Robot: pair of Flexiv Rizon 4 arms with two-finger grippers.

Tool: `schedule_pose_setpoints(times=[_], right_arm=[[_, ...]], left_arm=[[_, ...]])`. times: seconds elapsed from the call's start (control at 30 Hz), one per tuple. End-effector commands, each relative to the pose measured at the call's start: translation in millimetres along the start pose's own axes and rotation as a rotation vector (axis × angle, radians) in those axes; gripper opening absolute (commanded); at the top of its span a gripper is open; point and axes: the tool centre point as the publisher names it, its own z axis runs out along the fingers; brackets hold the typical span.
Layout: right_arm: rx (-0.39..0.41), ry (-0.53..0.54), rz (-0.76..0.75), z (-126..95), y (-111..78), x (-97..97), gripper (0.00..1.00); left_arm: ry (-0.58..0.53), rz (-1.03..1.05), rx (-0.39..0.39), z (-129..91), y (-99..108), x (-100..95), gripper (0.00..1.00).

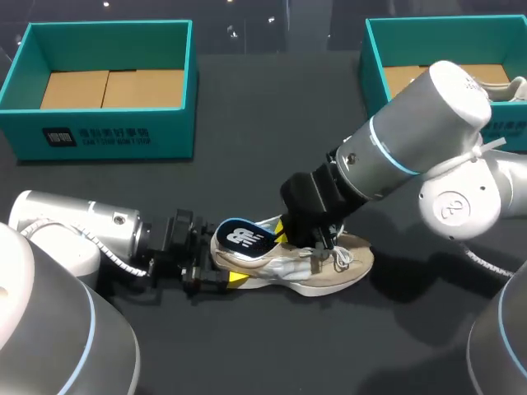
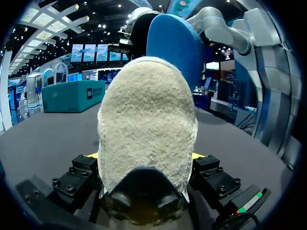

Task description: Take the shoe out of the shoebox, open the shoe tongue, remove and reinsert the insole, then place the shoe into the shoebox

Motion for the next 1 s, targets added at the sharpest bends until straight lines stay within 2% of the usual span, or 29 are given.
schedule_pose_setpoints(times=[0.03, 0.3, 0.33, 0.37, 0.43, 0.8, 1.0], right_arm=[[0.018, 0.024, -0.013, 7.5, 11.5, -5.2, 0.0], [0.04, 0.05, -0.013, 10.0, 22.0, -4.5, 0.0], [0.038, 0.048, -0.003, 9.7, 22.0, -3.6, 0.12], [0.033, 0.046, 0.011, 9.2, 22.0, -2.7, 0.31], [0.035, 0.046, 0.032, 7.8, 22.4, -1.6, 0.4], [0.041, 0.083, 0.175, 3.0, 23.2, -4.3, 0.42], [0.078, 0.131, 0.256, 5.5, 24.5, -9.3, 0.43]], left_arm=[[0.0, 0.0, -0.001, 0.8, 0.2, -1.0, 0.0], [0.0, 0.0, -0.001, 0.8, 0.2, -1.0, 0.0], [0.0, 0.0, -0.001, 0.8, 0.2, -1.0, 0.0], [0.0, 0.0, -0.001, 0.8, 0.2, -1.0, 0.0], [0.0, 0.0, -0.001, 0.8, 0.2, -1.0, 0.0], [0.0, 0.0, -0.001, 0.8, 0.2, -1.0, 0.0], [0.0, 0.0, -0.001, 0.8, 0.2, -1.0, 0.0]])
